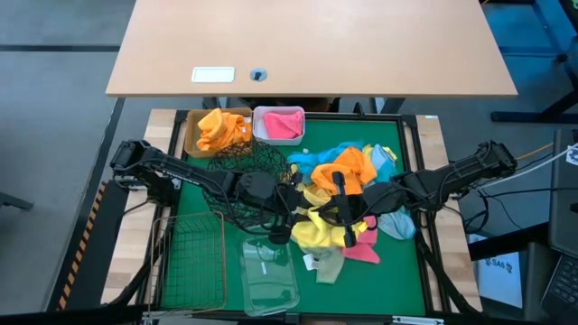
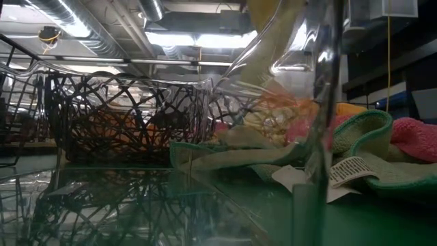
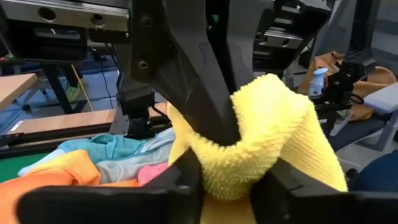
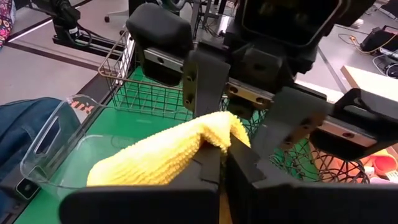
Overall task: Sort microfiber towel by color & place in baskets
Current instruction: Put the yellow microfiber towel into the wire basket
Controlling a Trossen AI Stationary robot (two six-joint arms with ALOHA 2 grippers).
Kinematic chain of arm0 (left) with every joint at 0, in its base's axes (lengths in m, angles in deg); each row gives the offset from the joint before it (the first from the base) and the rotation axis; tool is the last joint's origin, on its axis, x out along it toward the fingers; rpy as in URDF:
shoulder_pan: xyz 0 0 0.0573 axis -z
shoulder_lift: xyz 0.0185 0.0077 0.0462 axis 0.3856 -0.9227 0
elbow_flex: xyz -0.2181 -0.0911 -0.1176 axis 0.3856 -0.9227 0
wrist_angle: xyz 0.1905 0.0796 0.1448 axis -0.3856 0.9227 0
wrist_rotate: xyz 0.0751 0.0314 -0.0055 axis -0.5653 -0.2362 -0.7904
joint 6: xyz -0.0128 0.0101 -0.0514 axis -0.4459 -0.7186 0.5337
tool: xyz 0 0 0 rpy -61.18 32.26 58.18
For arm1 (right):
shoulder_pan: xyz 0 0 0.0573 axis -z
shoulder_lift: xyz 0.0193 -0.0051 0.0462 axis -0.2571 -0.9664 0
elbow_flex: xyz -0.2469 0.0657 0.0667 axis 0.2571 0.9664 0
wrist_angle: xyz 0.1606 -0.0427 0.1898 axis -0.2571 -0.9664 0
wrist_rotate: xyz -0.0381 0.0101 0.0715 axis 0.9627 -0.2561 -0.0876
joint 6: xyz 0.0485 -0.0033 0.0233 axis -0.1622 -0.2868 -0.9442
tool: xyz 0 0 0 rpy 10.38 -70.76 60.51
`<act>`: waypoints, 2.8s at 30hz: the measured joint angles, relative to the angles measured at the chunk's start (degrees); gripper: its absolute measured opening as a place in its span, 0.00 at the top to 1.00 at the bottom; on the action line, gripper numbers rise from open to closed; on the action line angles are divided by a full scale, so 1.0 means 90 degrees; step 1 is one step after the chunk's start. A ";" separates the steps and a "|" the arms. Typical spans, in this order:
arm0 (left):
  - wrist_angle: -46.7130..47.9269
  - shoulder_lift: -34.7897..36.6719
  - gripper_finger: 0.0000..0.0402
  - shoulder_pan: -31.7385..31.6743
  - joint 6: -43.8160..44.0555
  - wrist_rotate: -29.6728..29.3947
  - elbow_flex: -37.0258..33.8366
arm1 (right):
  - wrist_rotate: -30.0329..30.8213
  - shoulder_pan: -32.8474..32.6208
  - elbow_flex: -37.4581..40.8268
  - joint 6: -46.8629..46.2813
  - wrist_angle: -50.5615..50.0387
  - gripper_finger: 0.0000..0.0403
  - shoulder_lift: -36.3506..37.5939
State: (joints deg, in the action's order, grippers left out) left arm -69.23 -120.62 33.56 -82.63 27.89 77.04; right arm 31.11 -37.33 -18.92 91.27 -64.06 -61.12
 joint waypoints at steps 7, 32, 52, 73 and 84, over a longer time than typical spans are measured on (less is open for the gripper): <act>0.0034 0.0000 0.96 0.0000 0.0005 0.0002 0.0000 | -0.0002 0.0000 0.0000 -0.0001 0.0000 0.96 0.0007; 0.2891 0.1891 0.95 0.0497 0.3069 0.0467 -0.0002 | -0.0083 -0.0007 -0.0007 -0.0406 -0.1894 0.53 0.0865; 0.6764 0.3948 0.94 0.2629 0.8608 0.1067 -0.0002 | -0.0310 -0.0007 -0.0007 -0.0898 -0.2892 0.53 0.0860; 0.8837 0.2338 0.85 0.3434 1.0028 0.0906 -0.0002 | -0.0372 -0.0007 -0.0007 -0.1056 -0.3050 0.53 0.0857; 0.9146 0.2120 0.71 0.3434 1.0018 0.0935 -0.0002 | -0.0342 -0.0006 -0.0007 -0.1054 -0.3114 0.53 0.0857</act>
State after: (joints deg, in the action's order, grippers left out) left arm 13.08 -101.54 64.46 7.53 36.31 77.02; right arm 28.03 -37.39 -18.98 81.79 -92.09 -53.40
